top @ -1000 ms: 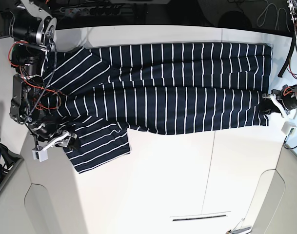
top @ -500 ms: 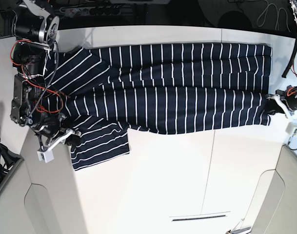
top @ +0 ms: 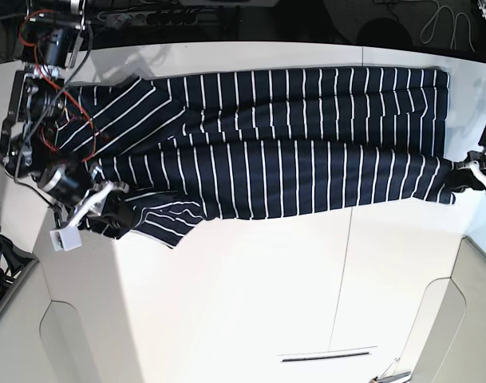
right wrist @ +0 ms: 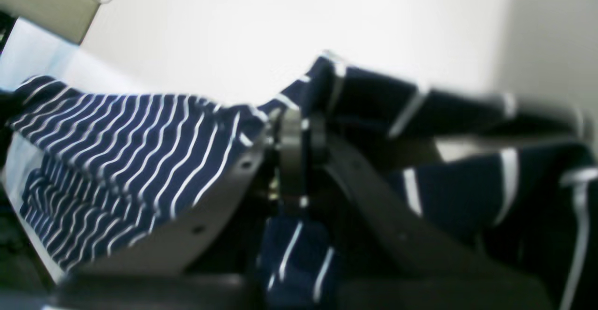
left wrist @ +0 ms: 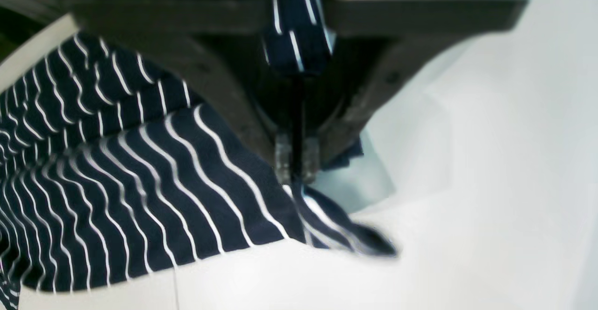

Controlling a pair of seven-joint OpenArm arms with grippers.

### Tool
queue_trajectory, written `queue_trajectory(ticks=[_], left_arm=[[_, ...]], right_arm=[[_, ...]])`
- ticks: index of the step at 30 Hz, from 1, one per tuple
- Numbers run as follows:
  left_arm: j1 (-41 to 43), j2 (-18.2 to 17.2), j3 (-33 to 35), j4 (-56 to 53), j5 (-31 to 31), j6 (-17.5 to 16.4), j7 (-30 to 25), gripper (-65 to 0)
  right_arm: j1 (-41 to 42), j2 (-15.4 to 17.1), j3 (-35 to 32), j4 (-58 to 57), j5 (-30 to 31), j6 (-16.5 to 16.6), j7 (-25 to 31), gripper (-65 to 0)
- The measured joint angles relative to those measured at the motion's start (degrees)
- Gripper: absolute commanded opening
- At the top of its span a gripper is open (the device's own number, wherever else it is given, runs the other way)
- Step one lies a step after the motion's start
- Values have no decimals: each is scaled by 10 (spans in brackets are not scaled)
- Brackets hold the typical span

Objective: Fold the T-shirt properly
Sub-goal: 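Lift the side edges and fold the shirt lengthwise toward the shoulder edge, then lay the folded strip down and release both grippers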

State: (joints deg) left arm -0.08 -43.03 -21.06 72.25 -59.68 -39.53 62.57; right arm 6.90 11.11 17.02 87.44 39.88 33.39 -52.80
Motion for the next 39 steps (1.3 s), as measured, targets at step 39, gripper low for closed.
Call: queue_trajectory(ticks=[39], left_arm=[[150, -2, -82, 34, -68, 0, 104, -650]], right_arm=[[-242, 1, 138, 202, 117, 13, -61, -650]])
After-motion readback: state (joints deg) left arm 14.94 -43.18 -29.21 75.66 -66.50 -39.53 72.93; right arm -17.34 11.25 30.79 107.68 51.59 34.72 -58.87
